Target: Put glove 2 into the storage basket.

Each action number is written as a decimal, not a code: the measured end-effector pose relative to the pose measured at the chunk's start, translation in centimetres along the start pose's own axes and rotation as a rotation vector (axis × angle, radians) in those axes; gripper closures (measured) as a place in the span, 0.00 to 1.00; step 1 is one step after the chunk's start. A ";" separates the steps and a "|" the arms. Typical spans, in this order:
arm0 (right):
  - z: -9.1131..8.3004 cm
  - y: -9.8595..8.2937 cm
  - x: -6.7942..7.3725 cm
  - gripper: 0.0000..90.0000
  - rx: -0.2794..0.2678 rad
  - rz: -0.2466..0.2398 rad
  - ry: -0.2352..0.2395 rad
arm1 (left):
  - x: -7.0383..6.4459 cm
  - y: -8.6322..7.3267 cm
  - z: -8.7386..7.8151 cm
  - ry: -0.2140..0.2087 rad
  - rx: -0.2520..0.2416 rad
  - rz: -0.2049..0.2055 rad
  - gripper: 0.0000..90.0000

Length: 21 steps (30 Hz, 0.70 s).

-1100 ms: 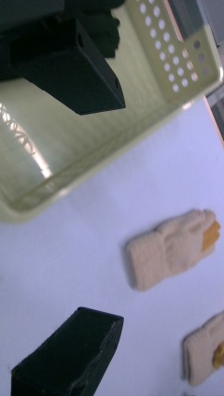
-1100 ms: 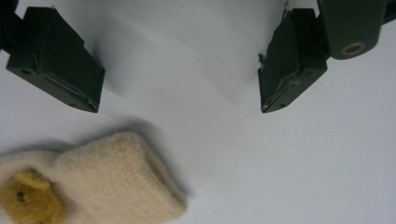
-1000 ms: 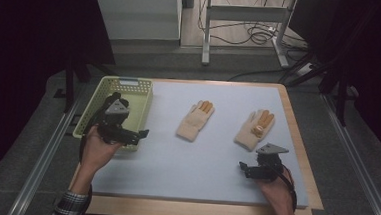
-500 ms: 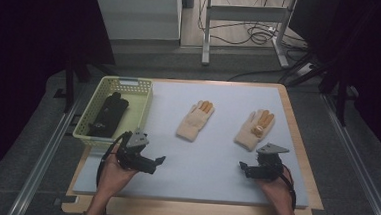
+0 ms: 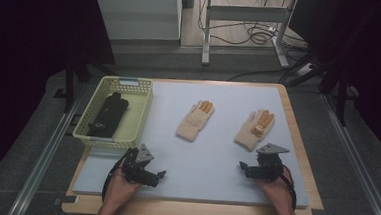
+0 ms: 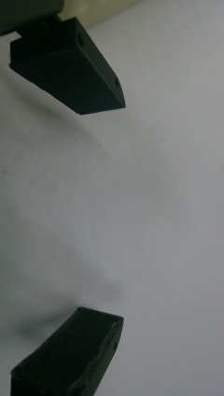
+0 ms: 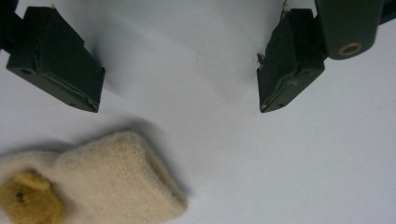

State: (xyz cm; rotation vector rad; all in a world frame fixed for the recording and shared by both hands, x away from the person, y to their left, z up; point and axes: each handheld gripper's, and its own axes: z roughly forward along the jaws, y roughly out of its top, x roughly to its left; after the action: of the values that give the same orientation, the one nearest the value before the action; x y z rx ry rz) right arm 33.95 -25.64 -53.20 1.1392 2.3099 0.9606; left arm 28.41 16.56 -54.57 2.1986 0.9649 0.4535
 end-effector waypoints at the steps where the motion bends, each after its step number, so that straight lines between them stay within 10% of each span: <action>1: 0.0 0.0 0.0 0.16 0.000 0.000 0.000 | 0.1 -0.3 0.4 -0.011 0.008 -0.008 0.01; 4: 0.0 0.0 0.0 0.16 0.000 -0.001 0.000 | 0.8 -0.3 0.5 -0.053 0.017 -0.069 0.01; 21: 0.5 2.3 1.6 0.28 -0.029 0.009 0.073 | 0.7 -0.4 0.5 -0.049 0.015 -0.067 0.01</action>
State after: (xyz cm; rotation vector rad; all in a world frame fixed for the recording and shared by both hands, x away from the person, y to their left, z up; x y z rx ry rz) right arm 34.53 -23.19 -51.93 1.1216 2.3414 1.0522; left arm 29.01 17.06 -55.17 2.1737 1.0150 0.3603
